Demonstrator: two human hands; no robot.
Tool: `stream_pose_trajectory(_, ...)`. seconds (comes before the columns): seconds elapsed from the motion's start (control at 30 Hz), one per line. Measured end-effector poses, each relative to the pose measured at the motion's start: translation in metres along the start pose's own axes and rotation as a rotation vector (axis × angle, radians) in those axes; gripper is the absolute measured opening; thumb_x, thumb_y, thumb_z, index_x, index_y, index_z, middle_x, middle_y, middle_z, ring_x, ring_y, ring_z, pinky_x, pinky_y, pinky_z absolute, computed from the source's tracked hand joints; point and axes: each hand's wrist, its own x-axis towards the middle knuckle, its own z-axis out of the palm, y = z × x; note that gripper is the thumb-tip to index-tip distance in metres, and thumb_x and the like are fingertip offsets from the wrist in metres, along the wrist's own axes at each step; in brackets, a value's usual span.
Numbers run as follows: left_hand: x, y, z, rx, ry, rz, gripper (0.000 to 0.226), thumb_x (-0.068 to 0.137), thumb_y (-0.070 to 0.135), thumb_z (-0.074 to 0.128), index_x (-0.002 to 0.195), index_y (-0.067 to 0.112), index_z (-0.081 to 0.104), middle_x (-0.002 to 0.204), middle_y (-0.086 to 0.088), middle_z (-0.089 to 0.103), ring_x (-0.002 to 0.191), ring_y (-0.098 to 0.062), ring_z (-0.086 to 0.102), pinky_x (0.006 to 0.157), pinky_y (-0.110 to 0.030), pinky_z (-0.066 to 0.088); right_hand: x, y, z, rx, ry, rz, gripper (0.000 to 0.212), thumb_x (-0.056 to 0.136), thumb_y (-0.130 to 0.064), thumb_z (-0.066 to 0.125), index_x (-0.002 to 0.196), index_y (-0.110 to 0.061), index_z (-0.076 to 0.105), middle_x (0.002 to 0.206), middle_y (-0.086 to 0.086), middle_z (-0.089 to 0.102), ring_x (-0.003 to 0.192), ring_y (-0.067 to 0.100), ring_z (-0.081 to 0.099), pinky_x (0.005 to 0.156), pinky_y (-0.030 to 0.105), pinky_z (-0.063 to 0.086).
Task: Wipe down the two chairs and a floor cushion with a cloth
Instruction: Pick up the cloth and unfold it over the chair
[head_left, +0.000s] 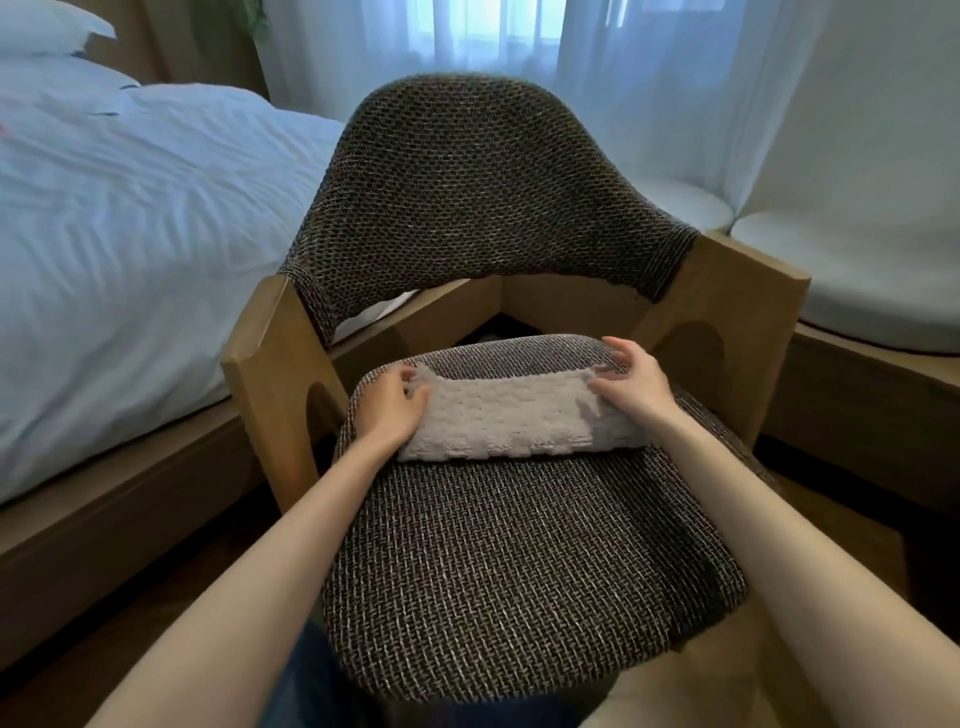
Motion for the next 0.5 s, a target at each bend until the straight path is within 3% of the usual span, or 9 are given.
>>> stream_pose_trajectory(0.1,0.000,-0.007,0.006,0.051,0.042,0.015,0.046,0.094,0.028,0.055,0.135,0.011,0.046,0.134,-0.014,0.052,0.124,-0.030,0.047,0.102,-0.038,0.037,-0.001,0.023,-0.001,-0.418,0.060,-0.019,0.057,0.091,-0.026,0.061,0.143,-0.017,0.039,0.143,0.014,0.039,0.128,0.032,0.038,0.103,0.041,0.036)
stream_pose_trajectory(0.2,-0.010,-0.014,0.016,0.102,0.065,0.015,0.052,0.093,0.034,0.054,0.138,0.011,0.041,0.135,-0.014,0.049,0.127,-0.031,0.041,0.107,-0.040,0.029,-0.003,0.034,0.003,-0.621,0.053,0.168,0.071,0.087,-0.051,0.057,0.140,-0.006,0.038,0.141,0.023,0.038,0.129,0.039,0.031,0.103,0.046,0.033)
stream_pose_trajectory(0.27,-0.017,-0.018,0.020,0.126,0.099,0.010,0.054,0.092,0.039,0.054,0.138,0.013,0.042,0.132,-0.013,0.051,0.126,-0.032,0.039,0.107,-0.042,0.028,-0.003,0.036,0.008,-0.646,0.084,0.226,0.077,0.084,-0.060,0.056,0.133,-0.001,0.046,0.138,0.024,0.042,0.128,0.039,0.035,0.104,0.045,0.032)
stream_pose_trajectory(0.4,-0.023,-0.021,0.015,0.118,0.099,-0.018,0.056,0.090,0.047,0.055,0.136,0.018,0.044,0.128,-0.008,0.055,0.123,-0.032,0.041,0.104,-0.046,0.030,-0.002,0.029,0.013,-0.691,0.003,0.233,0.059,0.090,-0.055,0.052,0.118,-0.004,0.059,0.135,0.023,0.044,0.127,0.039,0.036,0.104,0.046,0.031)
stream_pose_trajectory(0.5,-0.026,-0.021,0.009,0.058,0.082,-0.027,0.054,0.091,0.045,0.055,0.137,0.018,0.045,0.123,-0.004,0.059,0.123,-0.032,0.042,0.104,-0.046,0.030,0.002,0.003,0.011,-0.382,-0.022,0.100,0.039,0.090,-0.039,0.059,0.110,-0.005,0.055,0.116,0.013,0.058,0.104,0.029,0.054,0.081,0.037,0.048)
